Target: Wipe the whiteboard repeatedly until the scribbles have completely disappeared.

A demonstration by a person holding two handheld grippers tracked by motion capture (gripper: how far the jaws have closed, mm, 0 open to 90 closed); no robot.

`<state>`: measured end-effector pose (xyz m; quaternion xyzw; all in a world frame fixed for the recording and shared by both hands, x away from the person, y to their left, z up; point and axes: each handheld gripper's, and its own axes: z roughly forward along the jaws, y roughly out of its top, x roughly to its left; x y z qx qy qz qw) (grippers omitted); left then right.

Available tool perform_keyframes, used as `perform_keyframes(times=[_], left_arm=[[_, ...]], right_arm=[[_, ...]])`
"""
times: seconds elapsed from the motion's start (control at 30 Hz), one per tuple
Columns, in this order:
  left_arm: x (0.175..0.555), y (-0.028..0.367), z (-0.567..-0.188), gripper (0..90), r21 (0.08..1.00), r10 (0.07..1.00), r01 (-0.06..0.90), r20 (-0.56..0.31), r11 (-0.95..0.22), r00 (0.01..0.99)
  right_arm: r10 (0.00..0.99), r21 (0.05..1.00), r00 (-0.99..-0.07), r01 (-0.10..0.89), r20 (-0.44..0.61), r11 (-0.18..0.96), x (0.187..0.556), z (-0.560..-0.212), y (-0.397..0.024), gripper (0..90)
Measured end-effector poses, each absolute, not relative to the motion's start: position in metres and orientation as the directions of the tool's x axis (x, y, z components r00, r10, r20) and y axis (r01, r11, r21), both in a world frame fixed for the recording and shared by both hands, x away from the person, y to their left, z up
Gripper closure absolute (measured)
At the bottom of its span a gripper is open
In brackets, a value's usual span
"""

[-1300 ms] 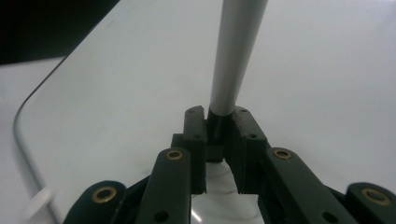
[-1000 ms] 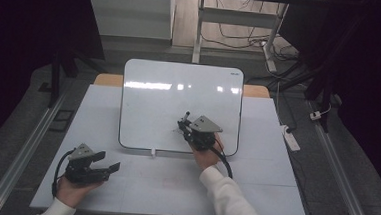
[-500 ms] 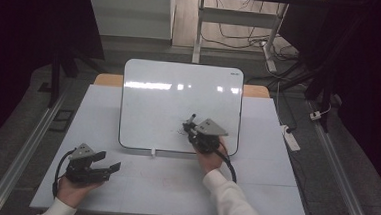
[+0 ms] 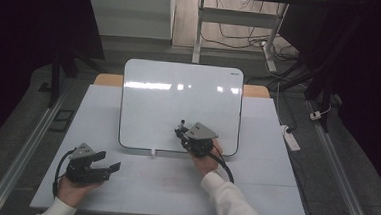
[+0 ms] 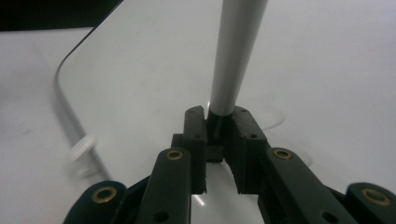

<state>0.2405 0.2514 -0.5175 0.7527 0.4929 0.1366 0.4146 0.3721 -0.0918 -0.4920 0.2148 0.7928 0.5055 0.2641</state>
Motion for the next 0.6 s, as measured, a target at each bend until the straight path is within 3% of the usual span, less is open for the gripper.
perform_keyframes(times=[0.03, 0.13, 0.27, 0.47, 0.6], left_arm=[[0.24, 0.252, -0.517, 26.1, 0.759, 0.855, 0.628, -0.202, -0.171, 0.478], [0.24, 0.253, -0.517, 26.1, 0.761, 0.856, 0.628, -0.208, -0.162, 0.473], [0.242, 0.253, -0.518, 26.1, 0.757, 0.855, 0.631, -0.207, -0.168, 0.476], [0.241, 0.253, -0.517, 26.0, 0.761, 0.855, 0.627, -0.204, -0.168, 0.477], [0.242, 0.253, -0.518, 26.1, 0.757, 0.856, 0.631, -0.207, -0.167, 0.474]], right_arm=[[0.675, 0.94, -0.719, 0.09, -0.167, 0.329, 0.383, -0.483, -0.103, 77.9], [0.695, 0.95, -0.705, 0.1, -0.141, 0.295, 0.389, -0.48, -0.106, 77.9], [0.6, 0.914, -0.77, 0.056, -0.217, 0.402, 0.375, -0.49, -0.083, 77.9], [0.699, 0.948, -0.698, 0.092, -0.157, 0.305, 0.396, -0.473, -0.102, 77.9], [0.586, 0.906, -0.774, 0.037, -0.241, 0.422, 0.381, -0.485, -0.084, 77.9]])
